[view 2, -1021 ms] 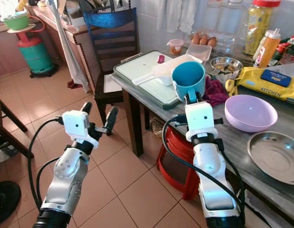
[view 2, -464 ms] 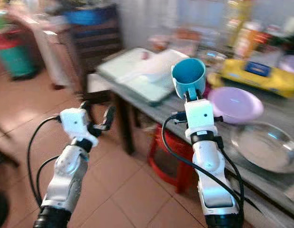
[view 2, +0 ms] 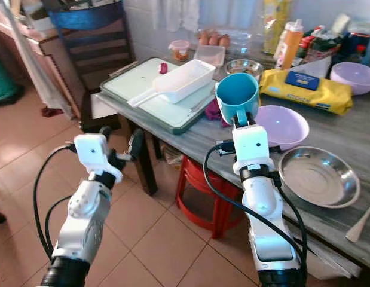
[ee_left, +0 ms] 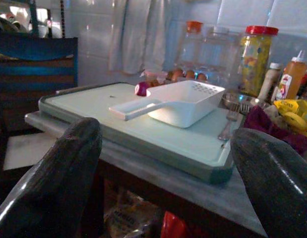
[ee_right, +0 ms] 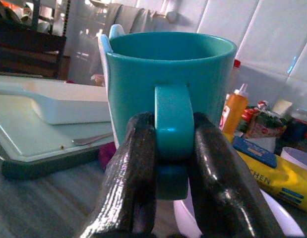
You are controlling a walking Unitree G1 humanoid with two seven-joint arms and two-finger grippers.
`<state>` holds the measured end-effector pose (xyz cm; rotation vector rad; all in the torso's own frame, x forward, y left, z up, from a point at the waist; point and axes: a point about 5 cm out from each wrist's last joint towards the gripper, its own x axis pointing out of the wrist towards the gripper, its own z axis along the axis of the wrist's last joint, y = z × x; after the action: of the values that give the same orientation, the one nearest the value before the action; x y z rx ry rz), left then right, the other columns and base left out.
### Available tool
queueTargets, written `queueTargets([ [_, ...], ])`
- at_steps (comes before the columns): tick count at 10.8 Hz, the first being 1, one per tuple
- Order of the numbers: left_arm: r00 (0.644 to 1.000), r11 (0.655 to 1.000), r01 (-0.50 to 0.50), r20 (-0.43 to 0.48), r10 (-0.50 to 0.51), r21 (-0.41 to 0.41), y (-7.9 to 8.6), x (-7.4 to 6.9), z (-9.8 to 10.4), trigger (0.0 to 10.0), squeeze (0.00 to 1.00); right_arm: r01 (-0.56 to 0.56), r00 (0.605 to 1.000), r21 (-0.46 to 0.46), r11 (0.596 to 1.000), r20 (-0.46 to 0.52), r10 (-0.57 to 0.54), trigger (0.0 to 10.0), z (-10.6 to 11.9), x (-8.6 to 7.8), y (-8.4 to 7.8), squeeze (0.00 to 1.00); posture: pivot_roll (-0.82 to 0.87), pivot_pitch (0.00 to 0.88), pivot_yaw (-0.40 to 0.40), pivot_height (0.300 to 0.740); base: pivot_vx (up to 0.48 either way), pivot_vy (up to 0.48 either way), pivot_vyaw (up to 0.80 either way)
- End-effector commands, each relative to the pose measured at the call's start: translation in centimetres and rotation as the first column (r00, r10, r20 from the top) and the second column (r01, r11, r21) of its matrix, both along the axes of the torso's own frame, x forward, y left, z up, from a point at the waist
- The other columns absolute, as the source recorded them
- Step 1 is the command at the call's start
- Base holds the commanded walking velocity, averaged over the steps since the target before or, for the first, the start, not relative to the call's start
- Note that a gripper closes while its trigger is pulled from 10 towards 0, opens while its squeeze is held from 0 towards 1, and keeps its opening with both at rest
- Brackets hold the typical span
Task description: Setting the table
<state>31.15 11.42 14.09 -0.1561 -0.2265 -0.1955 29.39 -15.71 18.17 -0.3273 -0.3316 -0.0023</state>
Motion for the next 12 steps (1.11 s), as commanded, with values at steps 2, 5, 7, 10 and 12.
queueTargets([
  [2,0.999,1.000,-0.012,-0.038,0.012,-0.002,0.33,0.38,-0.21,10.0,0.00,-0.005,0.999,-0.003,1.000,0.033,0.005,10.0,0.90,-0.04,0.05,0.00,-0.19,0.061,0.046,0.740,0.000,0.000,-0.80],
  [5,0.998,1.000,-0.017,-0.057,0.017,-0.005,0.40,0.52,-0.22,10.0,0.00,-0.014,0.999,-0.004,1.000,0.037,0.014,10.0,0.95,-0.10,0.18,0.00,-0.19,0.065,0.042,0.740,0.000,0.000,0.00],
  [7,0.998,0.999,-0.033,-0.062,0.033,0.001,0.49,0.59,-0.14,10.0,0.00,-0.015,0.999,-0.007,1.000,0.034,0.015,10.0,0.93,-0.09,0.12,0.00,-0.19,0.069,0.039,0.740,-0.253,0.000,0.00],
  [10,0.996,0.999,-0.043,-0.072,0.043,0.002,0.59,0.69,-0.13,10.0,0.00,-0.009,1.000,-0.002,1.000,0.027,0.009,10.0,0.81,0.01,0.02,0.00,-0.19,0.069,0.040,0.740,-0.315,0.000,0.00],
  [12,0.996,0.999,-0.042,-0.076,0.042,0.002,0.59,0.72,-0.13,10.0,0.00,-0.004,1.000,0.006,1.000,0.022,0.004,10.0,0.72,0.04,-0.01,0.00,-0.19,0.068,0.042,0.740,-0.336,0.000,0.00],
])
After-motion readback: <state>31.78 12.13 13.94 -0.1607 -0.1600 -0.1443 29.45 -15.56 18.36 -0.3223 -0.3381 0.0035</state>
